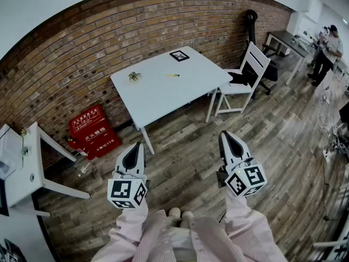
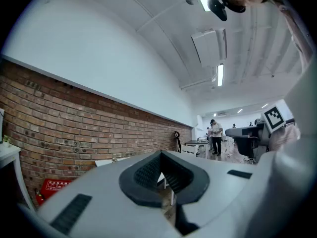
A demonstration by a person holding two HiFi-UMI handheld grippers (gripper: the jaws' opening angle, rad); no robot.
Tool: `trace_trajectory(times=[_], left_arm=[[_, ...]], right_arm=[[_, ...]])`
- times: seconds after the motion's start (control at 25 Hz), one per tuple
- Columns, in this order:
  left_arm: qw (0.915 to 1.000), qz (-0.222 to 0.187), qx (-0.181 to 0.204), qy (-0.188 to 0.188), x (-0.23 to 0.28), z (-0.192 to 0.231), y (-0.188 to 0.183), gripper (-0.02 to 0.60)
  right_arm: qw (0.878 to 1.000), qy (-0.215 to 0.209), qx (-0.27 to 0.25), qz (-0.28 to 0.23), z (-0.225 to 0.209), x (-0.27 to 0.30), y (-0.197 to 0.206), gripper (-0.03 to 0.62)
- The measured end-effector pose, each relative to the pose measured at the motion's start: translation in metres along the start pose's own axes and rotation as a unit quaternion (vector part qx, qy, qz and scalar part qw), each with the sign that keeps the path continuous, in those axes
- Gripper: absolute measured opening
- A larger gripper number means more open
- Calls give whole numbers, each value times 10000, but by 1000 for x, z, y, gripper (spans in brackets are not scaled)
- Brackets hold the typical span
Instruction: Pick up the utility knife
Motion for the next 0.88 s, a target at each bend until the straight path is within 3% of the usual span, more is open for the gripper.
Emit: trace_trajectory(times=[0.76,0.88], left_arm=[[9999,6,-118,55,-2,-50,7,-9],[9999,24,-141,56,-1,-54,9,-9]], right_arm=[[9997,31,-222,84,-32,-37,5,6],[9997,39,-179,132,-36,-39,8,49]])
Point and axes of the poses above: the fingertips, and each gripper's own axes: x forward along the fingers, z to its left, y out of its underside, the point moved 8 cm from there along -x, backward along the fingers, and after that the axes turned 5 degrees about z, right-handed, at the moved point
